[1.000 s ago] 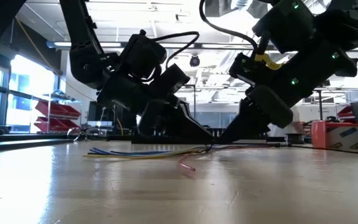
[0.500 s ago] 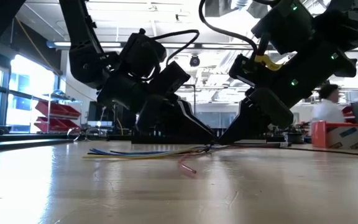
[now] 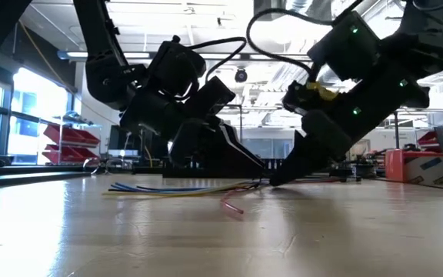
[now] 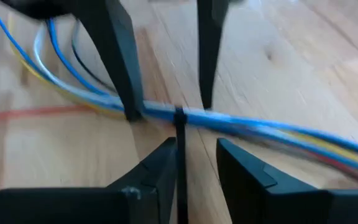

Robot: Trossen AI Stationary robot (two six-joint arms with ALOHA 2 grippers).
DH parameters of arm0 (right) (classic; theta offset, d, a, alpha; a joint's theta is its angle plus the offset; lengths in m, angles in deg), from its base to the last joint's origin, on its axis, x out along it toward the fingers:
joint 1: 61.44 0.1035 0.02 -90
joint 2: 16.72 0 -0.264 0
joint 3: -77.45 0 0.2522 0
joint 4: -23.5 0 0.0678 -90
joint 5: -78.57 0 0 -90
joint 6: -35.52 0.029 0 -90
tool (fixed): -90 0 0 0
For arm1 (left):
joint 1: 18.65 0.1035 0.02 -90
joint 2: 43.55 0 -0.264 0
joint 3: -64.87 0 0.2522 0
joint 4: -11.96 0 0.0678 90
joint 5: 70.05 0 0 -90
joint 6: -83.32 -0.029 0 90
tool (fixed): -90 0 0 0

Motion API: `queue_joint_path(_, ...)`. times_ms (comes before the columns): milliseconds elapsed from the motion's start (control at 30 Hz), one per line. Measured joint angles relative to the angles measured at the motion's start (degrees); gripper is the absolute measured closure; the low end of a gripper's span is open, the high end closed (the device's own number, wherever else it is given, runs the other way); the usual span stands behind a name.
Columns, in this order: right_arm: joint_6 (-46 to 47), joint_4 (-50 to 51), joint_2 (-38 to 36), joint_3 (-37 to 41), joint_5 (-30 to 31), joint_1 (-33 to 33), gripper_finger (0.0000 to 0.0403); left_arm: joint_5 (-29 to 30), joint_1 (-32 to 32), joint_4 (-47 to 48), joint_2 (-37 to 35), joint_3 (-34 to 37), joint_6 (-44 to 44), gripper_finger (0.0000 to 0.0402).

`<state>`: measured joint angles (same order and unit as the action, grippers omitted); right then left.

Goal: Ziptie cables
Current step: Wrap the zip tie around the cable wire

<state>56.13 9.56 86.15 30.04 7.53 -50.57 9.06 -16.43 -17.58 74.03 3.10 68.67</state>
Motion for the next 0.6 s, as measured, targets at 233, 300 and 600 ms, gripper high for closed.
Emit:
queue_joint_path(233, -0.07, -1.01, -0.04, 0.04, 0.09, 0.05, 0.0372, 0.02, 0.00, 0.18, 0.00, 0.00, -0.46, 0.0257)
queue_joint_path(300, -0.19, -1.26, -0.04, 0.04, 0.09, 0.10, 0.0394, 0.03, 0.01, 0.16, 0.00, 0.00, -0.48, 0.0257)
queue_joint_path(600, -6.17, -3.82, -0.04, 0.09, 4.61, 2.77, 0.0401, -1.42, 0.37, -0.23, 2.73, -1.46, 1.67, 0.0259)
